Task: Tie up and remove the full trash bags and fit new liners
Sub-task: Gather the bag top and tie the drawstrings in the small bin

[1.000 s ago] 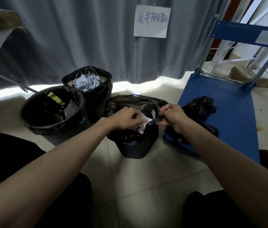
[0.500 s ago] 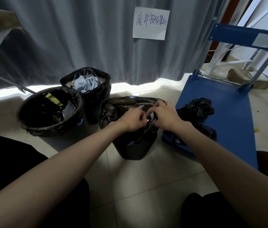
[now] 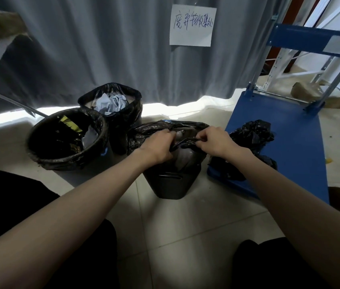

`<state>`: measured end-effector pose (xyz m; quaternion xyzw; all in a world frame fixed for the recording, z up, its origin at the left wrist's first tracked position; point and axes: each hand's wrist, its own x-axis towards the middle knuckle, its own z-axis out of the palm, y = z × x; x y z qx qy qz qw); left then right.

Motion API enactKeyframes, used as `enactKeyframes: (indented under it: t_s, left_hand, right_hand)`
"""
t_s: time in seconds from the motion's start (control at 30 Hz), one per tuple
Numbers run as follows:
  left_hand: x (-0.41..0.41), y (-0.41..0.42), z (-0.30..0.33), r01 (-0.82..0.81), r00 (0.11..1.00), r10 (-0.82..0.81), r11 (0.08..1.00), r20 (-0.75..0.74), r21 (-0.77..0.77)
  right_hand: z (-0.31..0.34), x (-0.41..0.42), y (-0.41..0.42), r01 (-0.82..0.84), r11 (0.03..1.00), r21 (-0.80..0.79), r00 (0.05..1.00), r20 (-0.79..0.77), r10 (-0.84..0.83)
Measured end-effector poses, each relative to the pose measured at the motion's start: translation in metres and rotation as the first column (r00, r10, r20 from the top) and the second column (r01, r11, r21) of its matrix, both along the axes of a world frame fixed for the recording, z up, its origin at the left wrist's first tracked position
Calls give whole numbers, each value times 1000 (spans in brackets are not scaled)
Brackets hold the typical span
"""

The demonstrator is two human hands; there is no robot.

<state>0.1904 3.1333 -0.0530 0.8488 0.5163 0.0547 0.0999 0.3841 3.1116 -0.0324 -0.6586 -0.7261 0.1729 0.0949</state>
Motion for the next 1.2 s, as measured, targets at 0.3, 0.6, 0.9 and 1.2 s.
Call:
enactKeyframes:
  t_s: [0.3,0.6,0.9,1.2]
  left_hand:
    - [-18,-9,26,24,966,-77,978,-249,-210]
    - [-23,-20,45,100,876,-237,941,-420,-324]
    - [-35,-6,54,170,969,-163,985,-188,23]
    - [-30,-7,80,134,981,-177,918,-84,-373]
  right_hand:
    - [5,-5,-9,-113,974,-198,993,1,115]
    - [9,-8,-18,-31,910,-414,920,343,188]
    - [-1,-9,-10,-28,926,-376,971,211,115]
    - [-4,-13,-10,-122,910,-397,974,127,186]
